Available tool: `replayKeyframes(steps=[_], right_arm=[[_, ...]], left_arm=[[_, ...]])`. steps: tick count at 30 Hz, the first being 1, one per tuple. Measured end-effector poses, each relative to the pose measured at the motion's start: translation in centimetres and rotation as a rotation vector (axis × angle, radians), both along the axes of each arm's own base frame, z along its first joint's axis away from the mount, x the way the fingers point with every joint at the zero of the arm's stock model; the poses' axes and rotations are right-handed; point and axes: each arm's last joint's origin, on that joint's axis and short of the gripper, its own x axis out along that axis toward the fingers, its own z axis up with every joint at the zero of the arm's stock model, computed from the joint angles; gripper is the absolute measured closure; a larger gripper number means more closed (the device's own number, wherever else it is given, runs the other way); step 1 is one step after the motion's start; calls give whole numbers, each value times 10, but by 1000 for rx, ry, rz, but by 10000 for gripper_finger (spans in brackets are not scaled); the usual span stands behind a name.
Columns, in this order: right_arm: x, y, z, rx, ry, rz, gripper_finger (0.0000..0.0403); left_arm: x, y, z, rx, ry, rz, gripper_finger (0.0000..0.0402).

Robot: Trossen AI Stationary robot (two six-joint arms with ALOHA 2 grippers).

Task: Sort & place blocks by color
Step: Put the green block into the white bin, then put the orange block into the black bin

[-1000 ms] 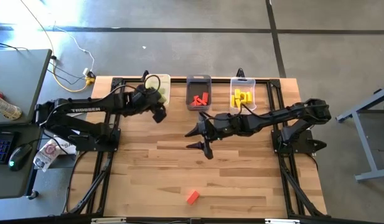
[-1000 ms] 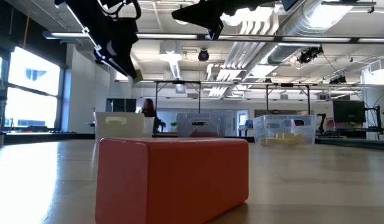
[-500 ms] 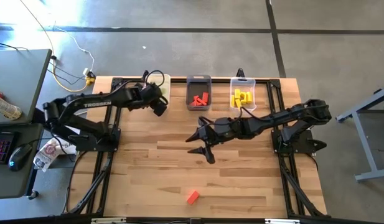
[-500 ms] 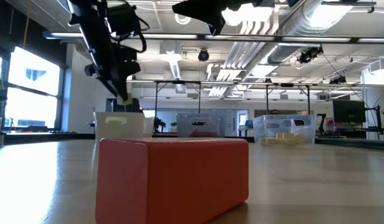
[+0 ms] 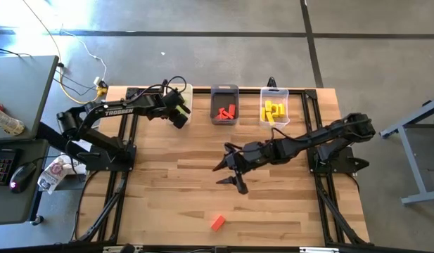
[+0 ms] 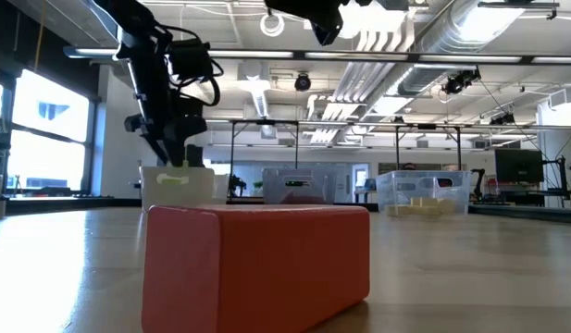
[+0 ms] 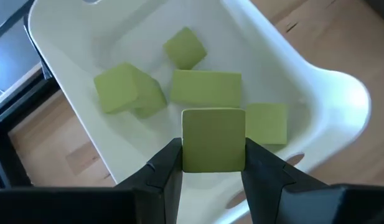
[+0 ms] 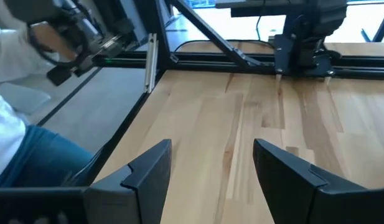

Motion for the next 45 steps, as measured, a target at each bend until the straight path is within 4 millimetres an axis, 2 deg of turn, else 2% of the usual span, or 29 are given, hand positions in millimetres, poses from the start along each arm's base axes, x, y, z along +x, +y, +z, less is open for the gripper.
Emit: replayKeyframes(steps=[5,16,21,27,35,40,45], right_arm=[[-3,7,-3,-22,26,26,190],[-9,20,-9,-104,62,97,190],[-11,26,-9,-150,42,136,190],[-12,30,-8,-150,32,159,190],[-15,42,-5,-202,-27,223,190],[-13,46,2,-187,-117,251,190],[-12,47,10,-158,-196,286,190]], left_arm=[[-1,1,0,-3,-14,37,276],[-1,1,-1,-13,-20,31,180],[2,-2,2,-115,-74,-57,162],[9,-4,20,-186,-106,-99,161],[19,-13,50,-166,-82,-137,161],[24,-28,70,-135,-124,-201,161],[24,-53,84,-124,-175,-259,161]])
